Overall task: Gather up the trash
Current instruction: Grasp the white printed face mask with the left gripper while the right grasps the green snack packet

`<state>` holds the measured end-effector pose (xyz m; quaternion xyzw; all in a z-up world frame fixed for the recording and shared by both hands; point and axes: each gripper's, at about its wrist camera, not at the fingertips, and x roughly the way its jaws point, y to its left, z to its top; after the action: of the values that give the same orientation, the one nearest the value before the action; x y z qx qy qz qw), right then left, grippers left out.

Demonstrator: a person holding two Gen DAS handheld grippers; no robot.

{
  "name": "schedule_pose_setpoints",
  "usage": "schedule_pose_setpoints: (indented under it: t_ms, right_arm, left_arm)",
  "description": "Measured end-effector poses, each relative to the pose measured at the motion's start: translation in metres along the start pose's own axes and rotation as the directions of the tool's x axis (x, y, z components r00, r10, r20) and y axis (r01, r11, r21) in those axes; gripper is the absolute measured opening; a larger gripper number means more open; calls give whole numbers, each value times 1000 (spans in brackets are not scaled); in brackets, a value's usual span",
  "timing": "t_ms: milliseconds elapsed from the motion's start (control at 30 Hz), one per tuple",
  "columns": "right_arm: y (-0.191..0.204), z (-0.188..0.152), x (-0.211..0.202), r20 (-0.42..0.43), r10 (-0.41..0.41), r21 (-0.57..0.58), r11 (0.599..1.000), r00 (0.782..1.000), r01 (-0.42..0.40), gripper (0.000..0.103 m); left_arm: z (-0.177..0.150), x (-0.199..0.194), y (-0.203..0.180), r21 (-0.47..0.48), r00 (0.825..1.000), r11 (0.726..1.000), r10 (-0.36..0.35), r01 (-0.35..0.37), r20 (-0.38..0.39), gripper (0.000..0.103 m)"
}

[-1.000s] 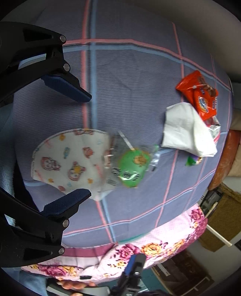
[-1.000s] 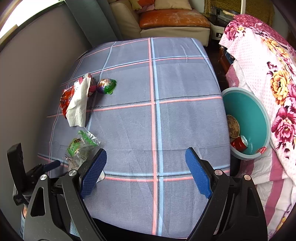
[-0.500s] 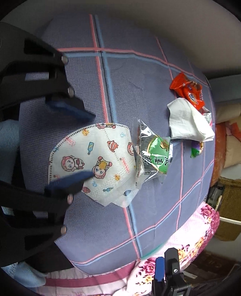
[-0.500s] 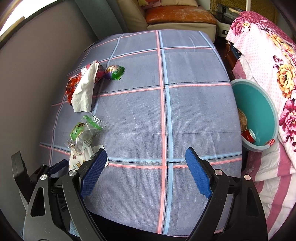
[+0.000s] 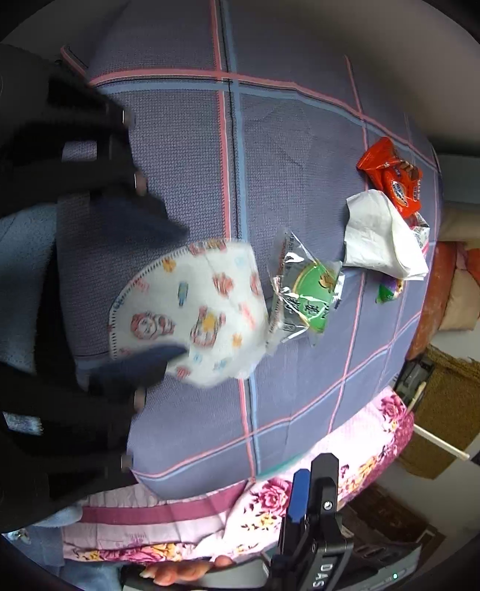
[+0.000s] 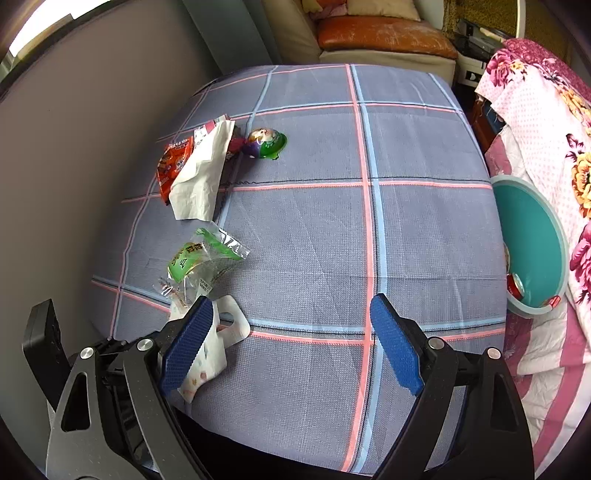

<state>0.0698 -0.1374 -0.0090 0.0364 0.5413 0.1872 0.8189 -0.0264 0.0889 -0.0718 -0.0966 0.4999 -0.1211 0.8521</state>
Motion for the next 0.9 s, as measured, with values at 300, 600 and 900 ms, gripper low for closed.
schedule_pose_setpoints:
  t_ms: [300,600,900]
  right_arm:
    - [-11,-7,-1,4,17,35,999,1000,-18,83]
    - [13,4,25,-49,77,0,997,996,-77,83]
    - [54,31,86,-153,186,34,983,971,-183,83]
  left_arm:
    - [-2,22,-32,151,992,981,123,-121,-7,74]
    - [8,7,-18,113,999,993,32,-34,15,7]
    - [33,-15,42,-8,998,1000,4,-4,69,6]
